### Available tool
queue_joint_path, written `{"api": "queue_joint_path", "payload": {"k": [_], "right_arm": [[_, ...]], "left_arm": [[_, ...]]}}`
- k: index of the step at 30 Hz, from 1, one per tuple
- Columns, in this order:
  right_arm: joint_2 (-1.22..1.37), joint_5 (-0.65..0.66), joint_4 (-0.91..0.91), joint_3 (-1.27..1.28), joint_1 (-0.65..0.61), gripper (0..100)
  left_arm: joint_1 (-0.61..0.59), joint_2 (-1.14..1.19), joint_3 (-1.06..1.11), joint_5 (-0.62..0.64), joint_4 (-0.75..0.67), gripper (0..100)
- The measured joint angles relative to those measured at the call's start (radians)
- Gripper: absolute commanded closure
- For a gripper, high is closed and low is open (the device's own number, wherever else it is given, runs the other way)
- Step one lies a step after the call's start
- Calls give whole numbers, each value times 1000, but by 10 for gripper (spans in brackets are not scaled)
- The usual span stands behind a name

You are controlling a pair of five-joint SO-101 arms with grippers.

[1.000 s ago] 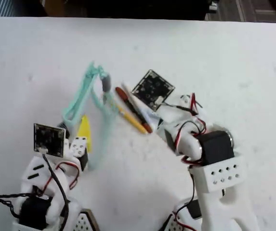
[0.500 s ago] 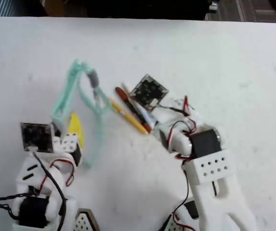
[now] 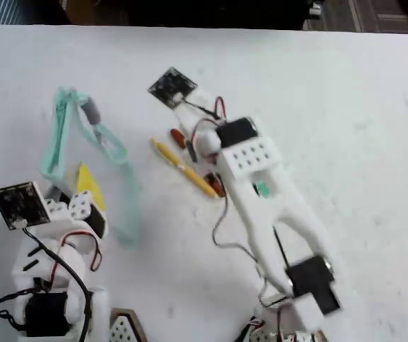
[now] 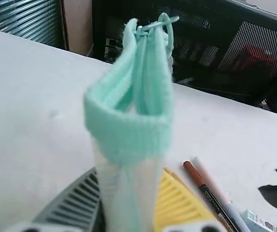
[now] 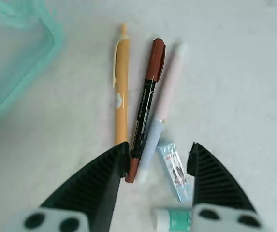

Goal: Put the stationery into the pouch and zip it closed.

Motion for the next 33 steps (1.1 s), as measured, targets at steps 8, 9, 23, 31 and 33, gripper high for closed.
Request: {"api": "queue_joint_path", "payload": {"k": [8,9,23,31,33], "right_arm": [[450,0,0,-313,37,815],[489,0,0,-345,46,815],[772,0,0,-623,54,815],[865,0,2,-712,61,886],[870,0,2,-718,69,954]], "left_arm": [[11,0,0,-2,0,977],[11,0,0,-2,0,977],[112,0,0,-46,0,977],[189,0,0,-84,0,977],[219,0,0,-129,0,977]]}}
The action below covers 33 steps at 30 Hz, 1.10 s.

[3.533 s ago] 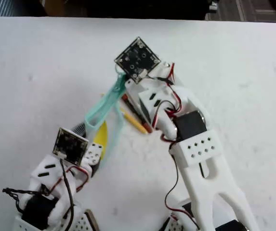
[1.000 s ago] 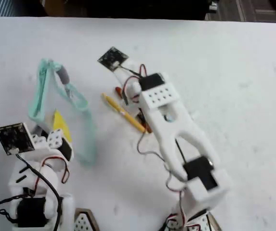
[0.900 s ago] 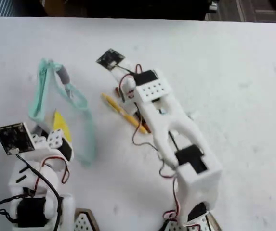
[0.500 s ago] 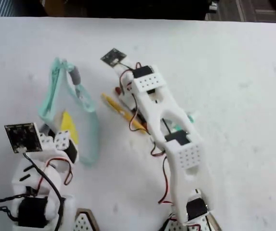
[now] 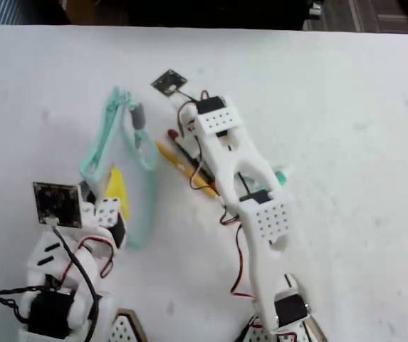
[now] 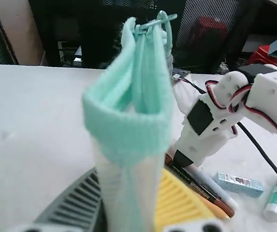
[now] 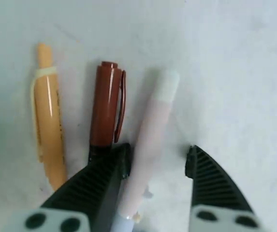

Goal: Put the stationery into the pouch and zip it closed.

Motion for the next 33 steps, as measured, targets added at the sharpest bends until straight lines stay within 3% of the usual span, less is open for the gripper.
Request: {"api": "queue_joint_path", "payload": {"k": [33], "right_arm": [[11,-2,2,-25,17,981]], "left_arm": [[20,0,2,-31,-26,977]]}}
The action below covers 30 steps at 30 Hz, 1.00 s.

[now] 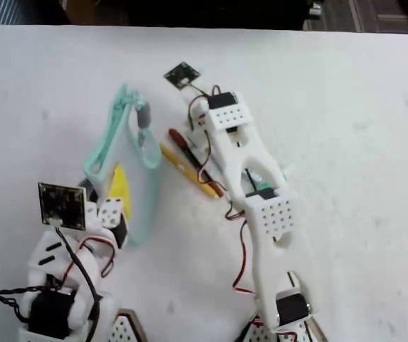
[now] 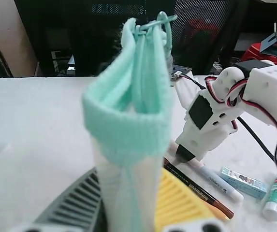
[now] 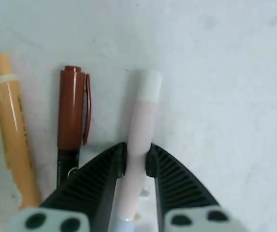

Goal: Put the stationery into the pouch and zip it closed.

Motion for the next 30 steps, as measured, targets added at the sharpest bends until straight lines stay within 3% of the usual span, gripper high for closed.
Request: {"api": "queue_joint_path", "payload": {"k": [5,11,30], "right_arm": [[0,0,0,0,0,981],[0,0,0,0,0,981],[0,-2,0,0,0,981]], "left_arm": [[0,0,0,2,-2,962],[0,0,0,2,0,784],[6,-5,32,2,-15,802]]}}
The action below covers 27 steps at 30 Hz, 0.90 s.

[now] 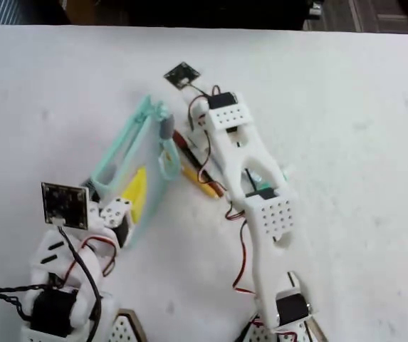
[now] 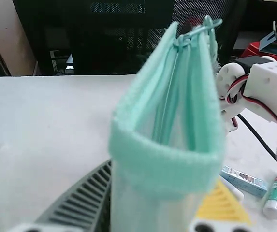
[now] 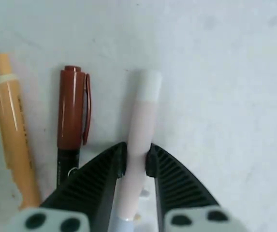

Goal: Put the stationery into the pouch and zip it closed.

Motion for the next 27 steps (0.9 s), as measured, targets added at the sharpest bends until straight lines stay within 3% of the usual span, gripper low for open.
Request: {"api": "queue_joint_path", "payload": {"k": [12,27], "right_arm": [[-61,2,92,-25,0,981],[-466,2,347,-284,11,981]], "left_arm": [[0,0,0,0,0,802],[0,0,0,-2,0,805]]}}
